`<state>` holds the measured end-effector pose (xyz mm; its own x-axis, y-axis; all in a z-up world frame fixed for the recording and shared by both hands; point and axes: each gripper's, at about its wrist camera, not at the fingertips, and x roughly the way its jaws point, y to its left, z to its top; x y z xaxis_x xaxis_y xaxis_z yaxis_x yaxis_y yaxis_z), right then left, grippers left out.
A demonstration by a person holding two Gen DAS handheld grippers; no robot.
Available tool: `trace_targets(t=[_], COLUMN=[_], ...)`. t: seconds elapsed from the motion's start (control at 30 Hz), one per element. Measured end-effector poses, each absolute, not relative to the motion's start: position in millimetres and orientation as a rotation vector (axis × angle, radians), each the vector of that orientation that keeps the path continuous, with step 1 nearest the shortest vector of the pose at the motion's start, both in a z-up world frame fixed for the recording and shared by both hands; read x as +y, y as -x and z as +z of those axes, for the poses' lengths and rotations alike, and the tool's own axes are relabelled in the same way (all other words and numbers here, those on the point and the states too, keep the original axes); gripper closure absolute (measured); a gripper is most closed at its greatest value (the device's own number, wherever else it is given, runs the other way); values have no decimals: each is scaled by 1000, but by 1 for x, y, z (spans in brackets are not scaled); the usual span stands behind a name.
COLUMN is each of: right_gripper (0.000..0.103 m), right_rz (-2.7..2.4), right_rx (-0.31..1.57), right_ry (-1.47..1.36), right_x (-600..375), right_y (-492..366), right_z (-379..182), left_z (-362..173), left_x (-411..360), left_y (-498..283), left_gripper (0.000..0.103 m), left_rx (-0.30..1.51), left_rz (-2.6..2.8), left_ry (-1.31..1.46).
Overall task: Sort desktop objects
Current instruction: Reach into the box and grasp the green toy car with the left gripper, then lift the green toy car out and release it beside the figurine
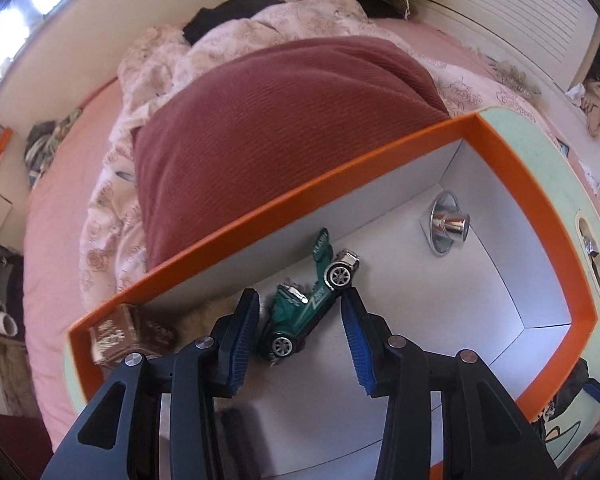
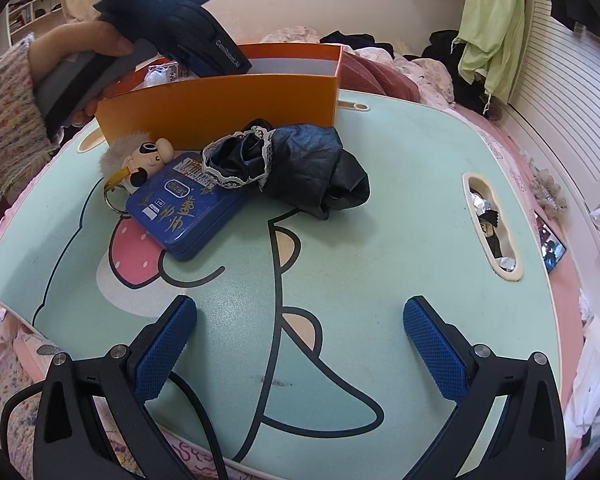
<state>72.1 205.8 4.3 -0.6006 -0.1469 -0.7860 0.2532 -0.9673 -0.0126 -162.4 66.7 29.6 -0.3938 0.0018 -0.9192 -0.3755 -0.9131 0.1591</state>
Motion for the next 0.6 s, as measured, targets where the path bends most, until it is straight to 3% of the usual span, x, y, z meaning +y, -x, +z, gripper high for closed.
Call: trace_targets(t=[0.1,0.23,0.43,0.6], right_gripper=[0,0,0,0], right_rz=[-2620,-2619,-2619,-2619], right_rx=[182,179,178,178], right_ry=[-1270,-1271,-1271,-1271], right_x=[207,206,207,208], right_y=[-71,-72,-72,-71], right_z=[4,5,4,4], left_z=[31,32,45,94], left_x=[73,77,58,35], left_y=[156,151,141,111], left_gripper=[74,76,81,81], left_rx=[579,564,329,104], left_rz=[2370,2362,2417,2460], left_ry=[1564,1570,1466,1277])
